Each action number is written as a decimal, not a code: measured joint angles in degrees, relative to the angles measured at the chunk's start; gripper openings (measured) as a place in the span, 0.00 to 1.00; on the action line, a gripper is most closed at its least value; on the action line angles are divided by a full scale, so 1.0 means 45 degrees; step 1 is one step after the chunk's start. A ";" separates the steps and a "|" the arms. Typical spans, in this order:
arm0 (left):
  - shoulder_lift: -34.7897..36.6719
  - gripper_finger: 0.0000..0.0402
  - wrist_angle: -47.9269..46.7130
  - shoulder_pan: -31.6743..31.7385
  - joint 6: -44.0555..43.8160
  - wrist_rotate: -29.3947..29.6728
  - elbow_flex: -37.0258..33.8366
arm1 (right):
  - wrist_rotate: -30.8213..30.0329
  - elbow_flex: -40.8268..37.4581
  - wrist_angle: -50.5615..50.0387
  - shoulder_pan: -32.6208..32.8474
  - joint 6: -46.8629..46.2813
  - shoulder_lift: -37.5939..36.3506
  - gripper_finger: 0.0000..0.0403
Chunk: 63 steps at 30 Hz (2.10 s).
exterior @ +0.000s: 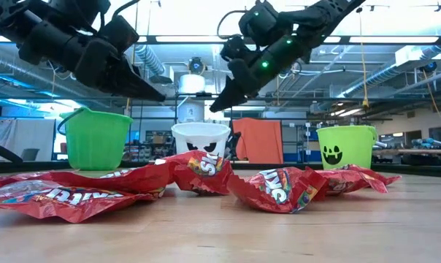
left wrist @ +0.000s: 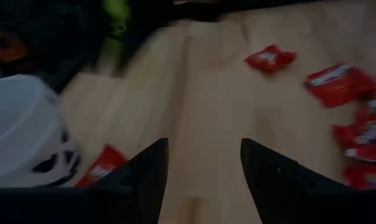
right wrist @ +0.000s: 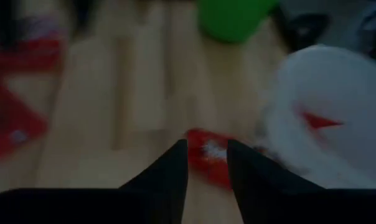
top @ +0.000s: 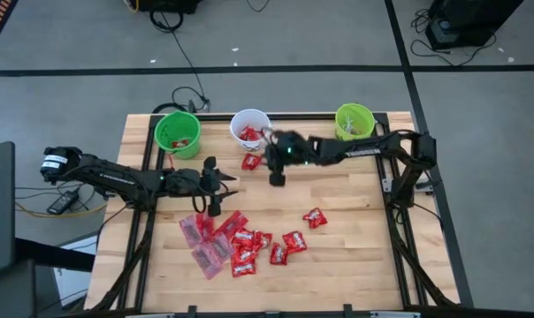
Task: Sort candy by brand, put in halloween buckets
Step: Put the red candy into the white bucket
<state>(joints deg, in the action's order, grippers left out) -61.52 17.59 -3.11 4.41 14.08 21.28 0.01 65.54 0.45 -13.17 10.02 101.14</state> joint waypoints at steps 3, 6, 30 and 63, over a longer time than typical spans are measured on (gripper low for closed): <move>-0.0001 0.52 -0.0265 0.0138 0.0013 0.0303 0.0000 | -0.0391 -0.0494 0.0589 0.0679 0.0028 0.0191 0.35; -0.0215 0.52 -0.0351 0.0393 -0.0039 0.0322 -0.0003 | -0.1275 -0.0617 0.1506 0.1136 0.0015 0.0895 0.38; -0.0408 0.52 -0.0907 0.1122 -0.0697 0.0677 0.0000 | -0.4531 0.4515 -0.1609 0.1044 -0.2849 0.5789 0.47; -0.0403 0.52 -0.1202 0.1122 -0.0756 0.0677 0.0005 | -0.4272 0.4576 -0.0963 -0.0363 -0.2160 0.2259 0.09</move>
<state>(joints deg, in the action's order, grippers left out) -63.33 12.18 1.93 1.01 17.12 21.30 -19.22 86.13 -3.89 -14.80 0.30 111.31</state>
